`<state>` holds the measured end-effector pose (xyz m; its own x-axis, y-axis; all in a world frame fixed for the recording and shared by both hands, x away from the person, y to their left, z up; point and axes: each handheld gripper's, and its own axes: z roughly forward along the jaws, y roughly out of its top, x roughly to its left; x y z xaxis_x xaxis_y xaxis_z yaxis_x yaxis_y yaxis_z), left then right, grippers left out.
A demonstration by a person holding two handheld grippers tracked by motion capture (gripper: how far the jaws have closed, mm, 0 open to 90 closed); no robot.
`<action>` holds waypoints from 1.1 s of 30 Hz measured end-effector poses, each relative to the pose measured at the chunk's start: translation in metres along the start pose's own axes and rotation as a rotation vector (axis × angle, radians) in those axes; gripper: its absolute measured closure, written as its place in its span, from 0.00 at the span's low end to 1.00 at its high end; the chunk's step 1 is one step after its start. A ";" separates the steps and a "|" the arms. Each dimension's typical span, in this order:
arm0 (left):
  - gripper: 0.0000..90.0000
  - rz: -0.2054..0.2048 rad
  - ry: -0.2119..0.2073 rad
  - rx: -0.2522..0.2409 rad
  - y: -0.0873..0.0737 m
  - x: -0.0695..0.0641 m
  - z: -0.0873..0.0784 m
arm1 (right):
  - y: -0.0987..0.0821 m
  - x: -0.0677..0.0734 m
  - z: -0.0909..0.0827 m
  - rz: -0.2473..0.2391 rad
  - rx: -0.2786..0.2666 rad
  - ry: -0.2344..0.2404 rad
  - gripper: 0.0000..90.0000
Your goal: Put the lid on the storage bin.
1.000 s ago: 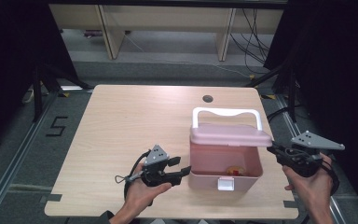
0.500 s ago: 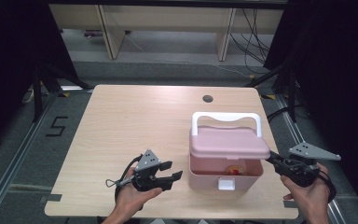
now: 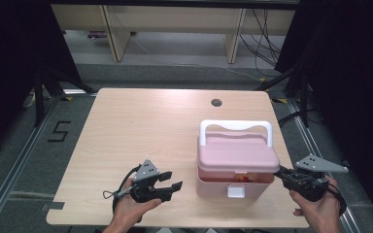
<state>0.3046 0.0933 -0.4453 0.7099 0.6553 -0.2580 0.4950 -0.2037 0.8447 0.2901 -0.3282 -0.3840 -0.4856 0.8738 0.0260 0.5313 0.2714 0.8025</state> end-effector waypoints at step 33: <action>0.50 -0.015 0.016 0.012 -0.016 0.010 -0.010 | -0.043 -0.005 -0.013 0.083 0.056 0.009 0.55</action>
<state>0.2986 0.1106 -0.4568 0.6944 0.6701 -0.2625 0.5114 -0.2028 0.8351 0.2605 -0.3500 -0.4107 -0.4440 0.8908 0.0968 0.6083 0.2203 0.7625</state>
